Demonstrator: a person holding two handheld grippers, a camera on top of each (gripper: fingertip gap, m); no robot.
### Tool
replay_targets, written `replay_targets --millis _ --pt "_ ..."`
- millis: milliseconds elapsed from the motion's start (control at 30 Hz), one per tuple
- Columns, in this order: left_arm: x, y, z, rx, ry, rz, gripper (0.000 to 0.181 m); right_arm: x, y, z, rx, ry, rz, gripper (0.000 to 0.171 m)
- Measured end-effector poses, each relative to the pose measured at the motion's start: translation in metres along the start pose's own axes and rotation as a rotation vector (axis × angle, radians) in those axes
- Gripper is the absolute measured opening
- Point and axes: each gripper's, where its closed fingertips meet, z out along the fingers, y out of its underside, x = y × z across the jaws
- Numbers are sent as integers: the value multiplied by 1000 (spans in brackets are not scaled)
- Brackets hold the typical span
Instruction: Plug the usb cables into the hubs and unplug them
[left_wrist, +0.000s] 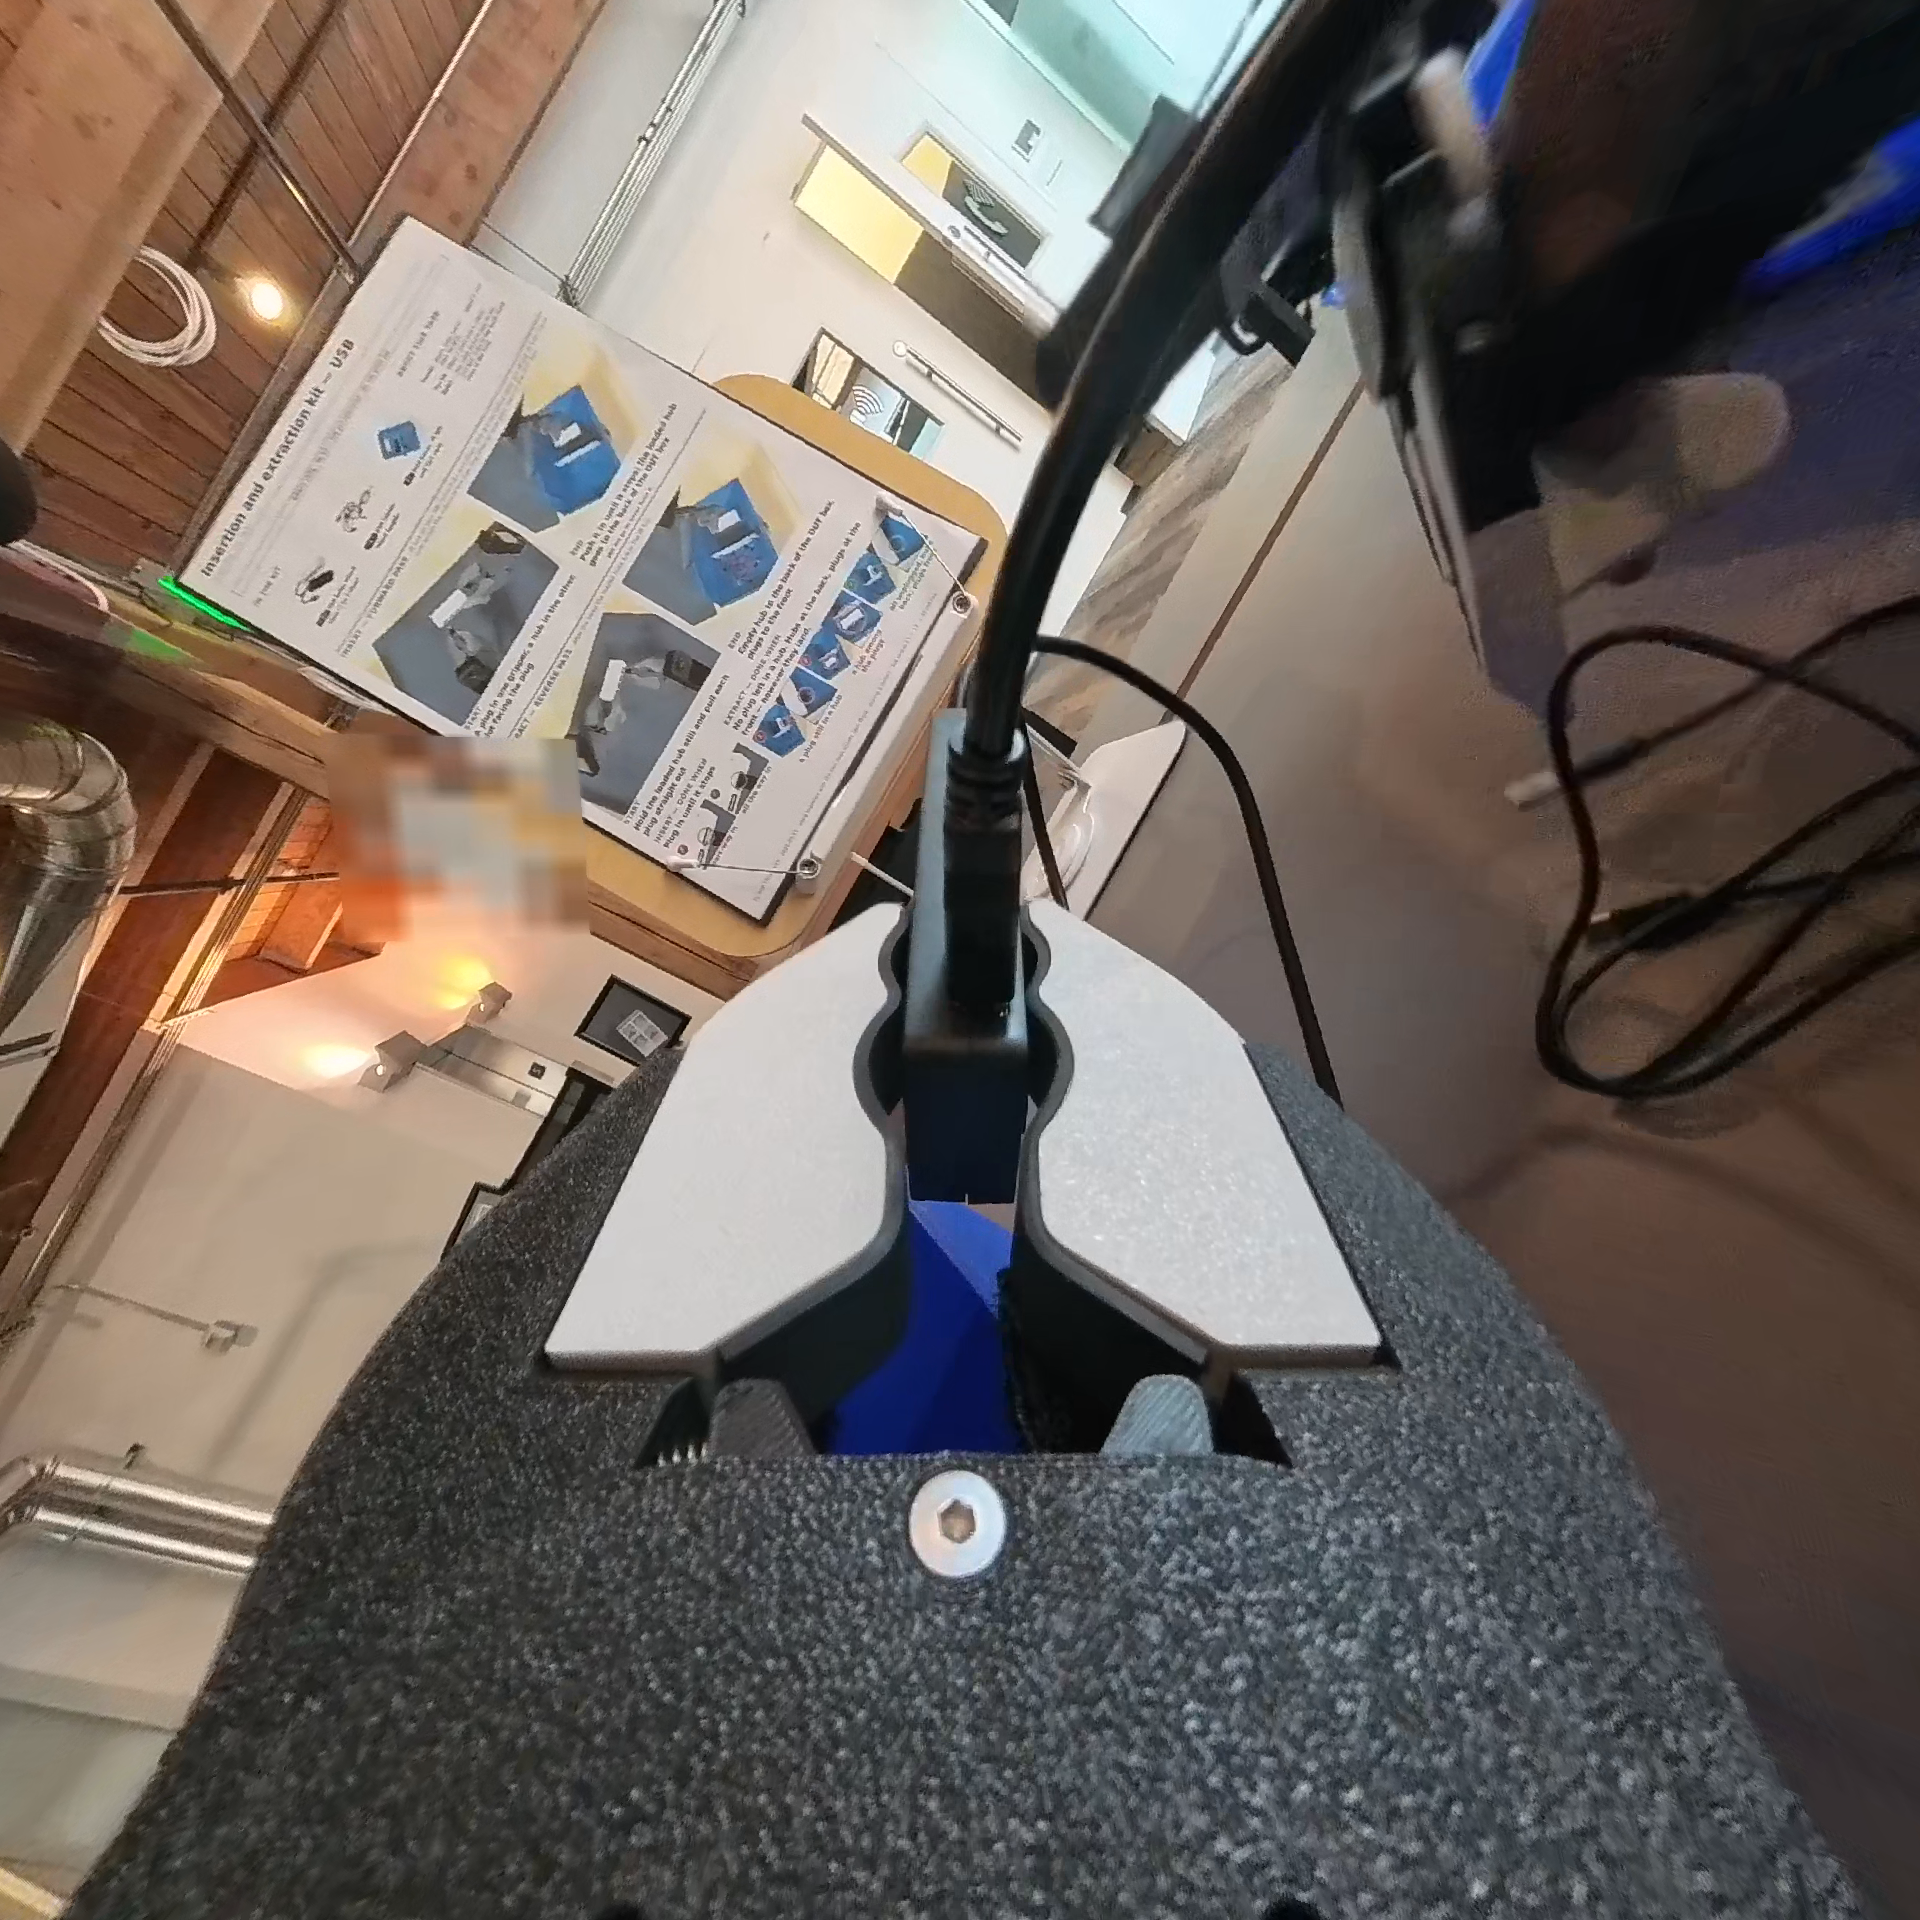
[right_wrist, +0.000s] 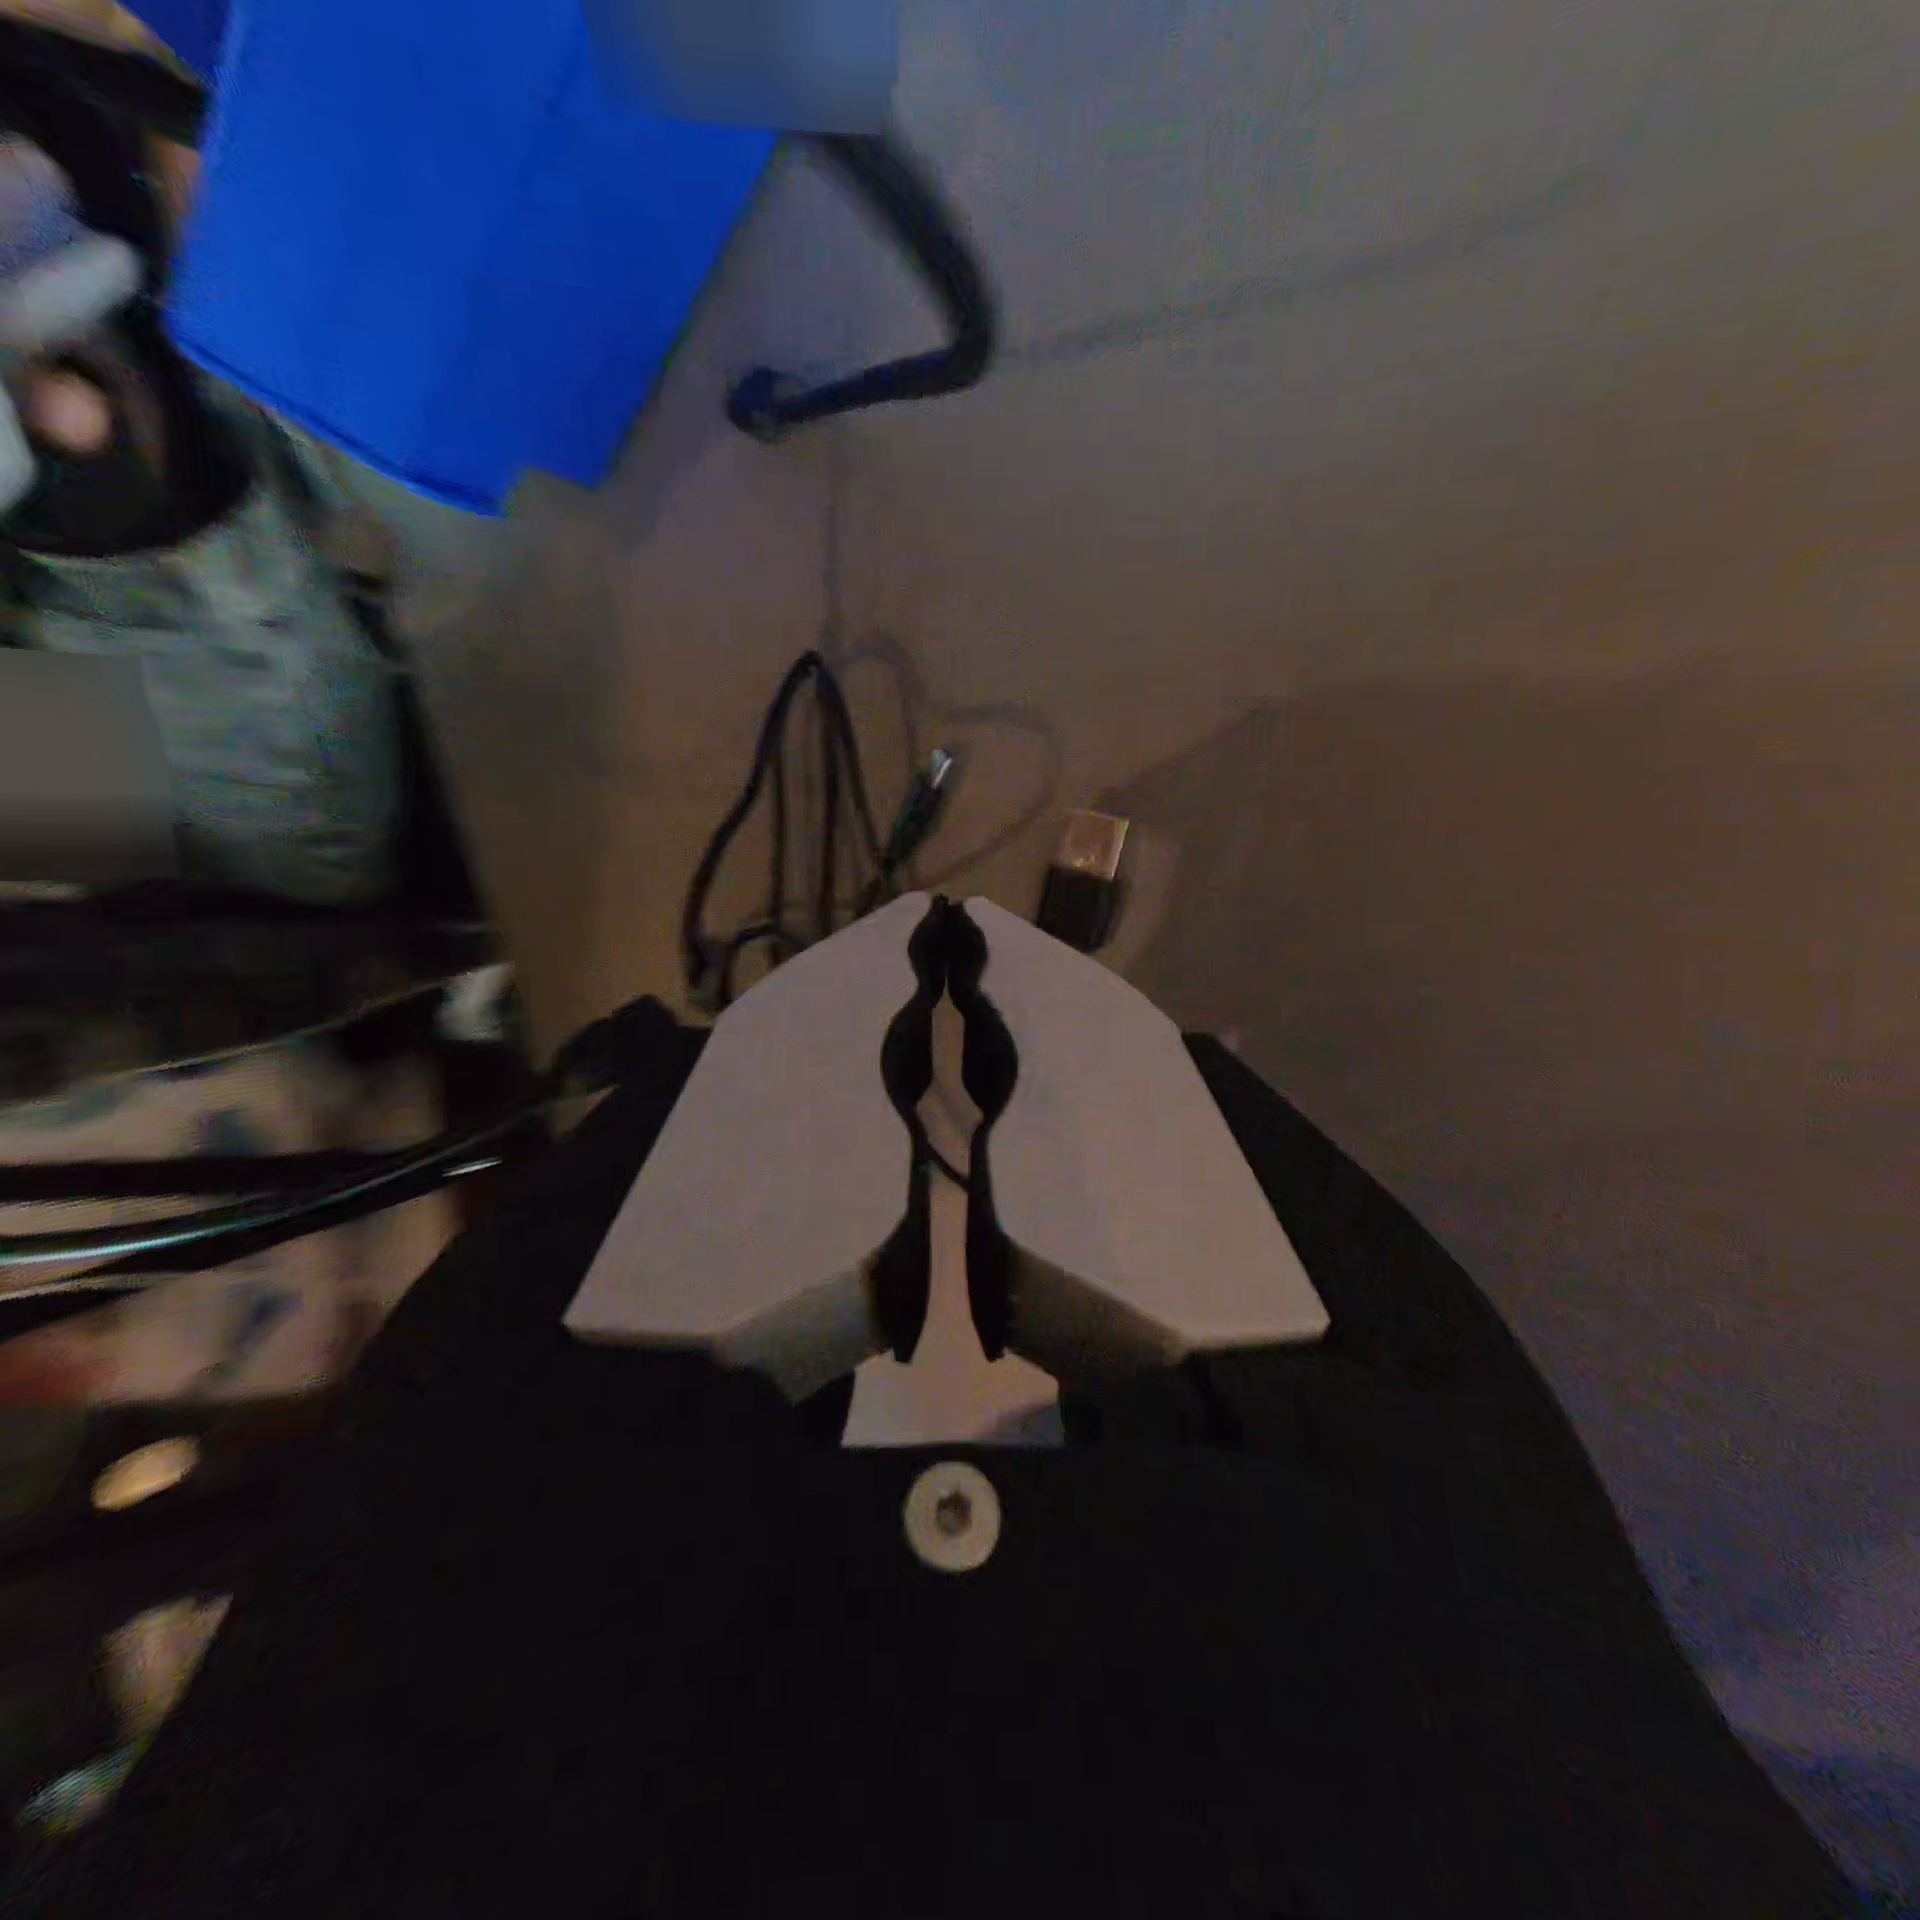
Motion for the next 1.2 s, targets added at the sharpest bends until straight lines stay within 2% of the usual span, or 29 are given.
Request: replay_targets --millis 33,67,133,233,300,367,467,567,667,833,933,1033,1100,1200 --pt "0 -1 0 3 0 1 17 1 2 2 -47 -75 76 0" --pt "-1 -2 -1 6 1 2 17 9 6 6 -110 -71 122 0" --pt "-1 -4 -1 9 1 6 17 31 17 12 -247 35 114 0" --pt "-1 -4 -2 10 0 8 17 33 -1 17 -197 113 39 0" --pt "-2 -3 -2 8 1 4 17 26 -12 12 -130 207 -97 0" --pt "-1 -1 -1 8 4 2 17 20 -15 7 -54 342 -251 13" --pt "-2 0 -1 7 4 0 17 23 4 5 -68 616 -504 25" --pt "-3 0 -2 9 0 -2 17 27 18 7 -115 842 -730 16" --pt "-5 -1 -3 7 -5 2 17 16 16 17 -24 829 -722 17" --pt "-6 -3 -4 9 -7 10 17 9 12 14 -7 800 -729 29" --pt "-6 -2 -3 8 -6 5 17 -8 8 18 67 726 -781 22" --pt "-5 1 -3 4 -1 1 17 3 14 26 30 748 -813 25" --pt "-4 2 -2 1 -1 3 17 6 11 31 79 729 -774 21" --pt "-5 2 -2 2 -2 2 17 6 9 34 106 707 -764 10"
